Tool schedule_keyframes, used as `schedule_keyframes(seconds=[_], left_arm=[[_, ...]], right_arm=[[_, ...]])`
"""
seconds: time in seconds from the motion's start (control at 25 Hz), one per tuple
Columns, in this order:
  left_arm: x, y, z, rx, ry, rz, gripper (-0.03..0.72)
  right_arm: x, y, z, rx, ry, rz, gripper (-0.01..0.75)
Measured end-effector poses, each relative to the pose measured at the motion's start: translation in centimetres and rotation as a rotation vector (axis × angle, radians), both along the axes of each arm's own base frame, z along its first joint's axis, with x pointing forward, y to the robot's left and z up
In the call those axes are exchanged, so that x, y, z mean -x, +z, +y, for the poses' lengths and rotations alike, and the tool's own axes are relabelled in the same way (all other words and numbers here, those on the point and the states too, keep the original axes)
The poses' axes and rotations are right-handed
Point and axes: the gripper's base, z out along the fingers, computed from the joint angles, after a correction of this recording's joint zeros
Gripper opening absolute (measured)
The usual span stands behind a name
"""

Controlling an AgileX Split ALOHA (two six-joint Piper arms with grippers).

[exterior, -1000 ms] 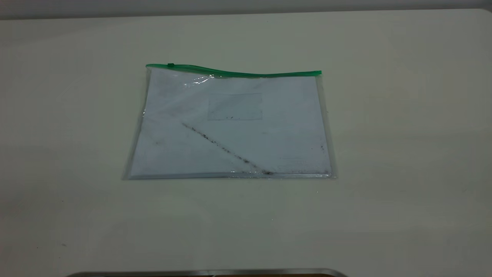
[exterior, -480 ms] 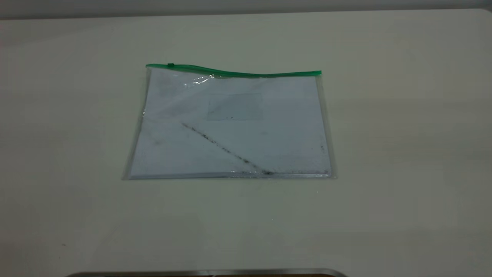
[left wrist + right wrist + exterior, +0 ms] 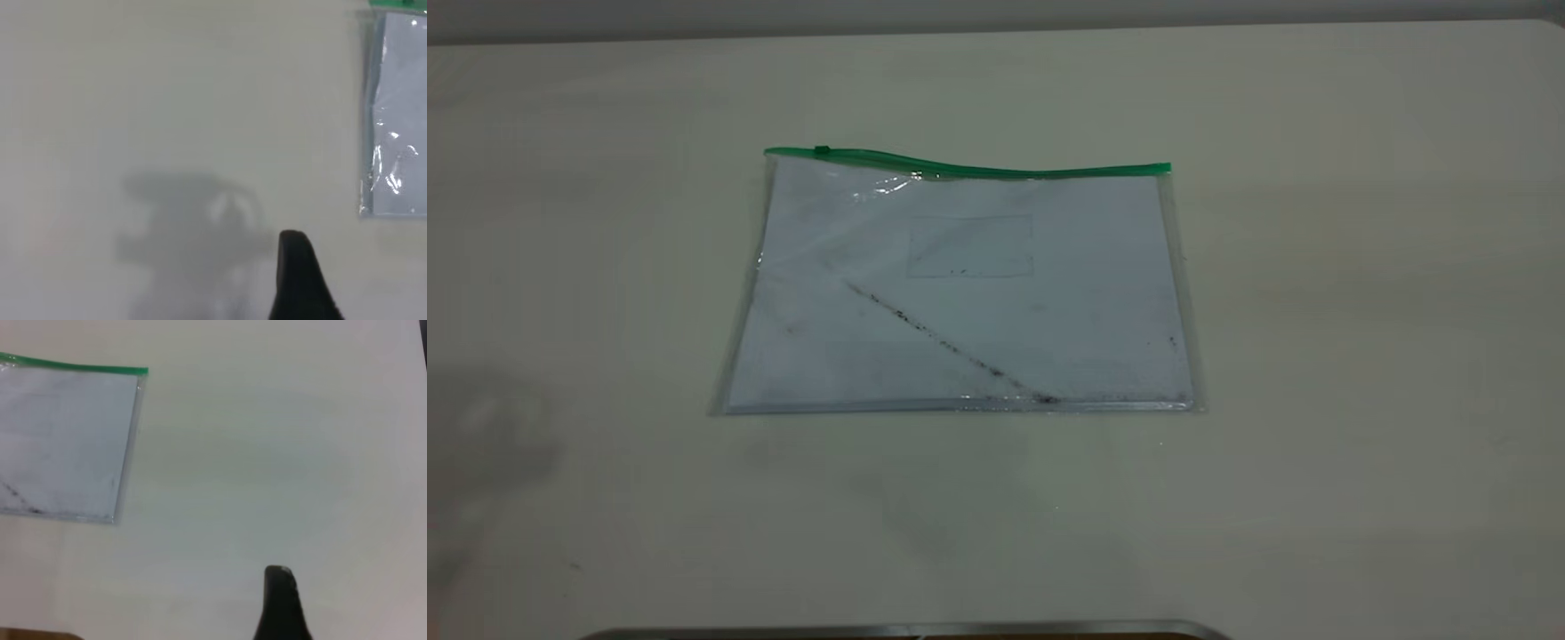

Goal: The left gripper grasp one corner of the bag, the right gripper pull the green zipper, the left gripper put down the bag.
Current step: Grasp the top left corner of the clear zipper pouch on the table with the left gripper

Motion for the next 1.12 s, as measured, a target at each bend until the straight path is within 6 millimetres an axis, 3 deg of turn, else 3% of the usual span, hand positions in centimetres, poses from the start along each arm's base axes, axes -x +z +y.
schedule_keyframes(seconds=[0.32,0.72,1.12], left_arm=[[-7.2,-5.5,-0.8,0.074,-0.112,0.025,0.509],[-15.3,-13.2,-2.0,0.203,-0.246,0.081,0.509],[-20.6,-19.7,-2.5,0.306,-0.367,0.157,0.509]], right_arm=[[-3.1,-1.0,0.0,-0.001,-0.004,0.084,0.579],[-8.4,-4.2,0.1,0.001,-0.012,0.264,0.579],[-10.0,-5.4,0.1,0.003,-0.015,0.303,0.579]])
